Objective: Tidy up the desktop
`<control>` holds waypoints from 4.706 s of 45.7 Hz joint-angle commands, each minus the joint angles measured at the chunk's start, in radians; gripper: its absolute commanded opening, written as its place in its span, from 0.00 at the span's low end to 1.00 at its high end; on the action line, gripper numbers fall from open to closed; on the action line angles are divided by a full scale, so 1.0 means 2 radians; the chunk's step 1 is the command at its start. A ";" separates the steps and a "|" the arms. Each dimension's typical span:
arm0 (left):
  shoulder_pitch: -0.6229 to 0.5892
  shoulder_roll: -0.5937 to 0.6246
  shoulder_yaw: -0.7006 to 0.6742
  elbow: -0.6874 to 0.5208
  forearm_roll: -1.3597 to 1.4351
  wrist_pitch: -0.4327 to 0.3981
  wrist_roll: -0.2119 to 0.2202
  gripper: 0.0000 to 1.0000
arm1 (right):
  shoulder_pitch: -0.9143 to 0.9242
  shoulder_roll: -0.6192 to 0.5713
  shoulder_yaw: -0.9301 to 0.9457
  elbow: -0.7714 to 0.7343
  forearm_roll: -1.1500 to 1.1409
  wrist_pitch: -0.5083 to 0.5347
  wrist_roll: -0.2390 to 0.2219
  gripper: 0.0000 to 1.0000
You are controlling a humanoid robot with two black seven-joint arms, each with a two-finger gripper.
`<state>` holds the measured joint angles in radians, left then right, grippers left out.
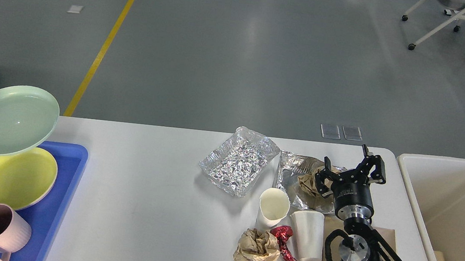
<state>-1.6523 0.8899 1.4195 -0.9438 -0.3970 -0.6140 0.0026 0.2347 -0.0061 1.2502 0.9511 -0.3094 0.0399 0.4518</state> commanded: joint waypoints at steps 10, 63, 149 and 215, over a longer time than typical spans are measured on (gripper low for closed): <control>0.229 -0.016 -0.160 0.172 0.002 0.000 0.012 0.00 | 0.001 0.000 0.000 0.000 0.001 0.000 0.000 1.00; 0.306 -0.091 -0.168 0.220 0.002 0.045 0.013 0.65 | 0.001 0.000 0.000 0.000 0.000 0.000 0.000 1.00; 0.648 -0.190 -1.233 0.017 0.148 0.107 -0.148 0.96 | 0.001 0.000 0.000 0.000 0.000 0.000 0.000 1.00; 0.699 -0.278 -1.387 -0.022 0.218 0.099 -0.115 0.96 | 0.000 0.000 0.000 0.000 0.000 0.000 0.000 1.00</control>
<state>-0.2512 0.3689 -1.3359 -0.9890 0.0563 -0.4078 -0.2266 0.2349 -0.0061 1.2502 0.9511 -0.3096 0.0400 0.4522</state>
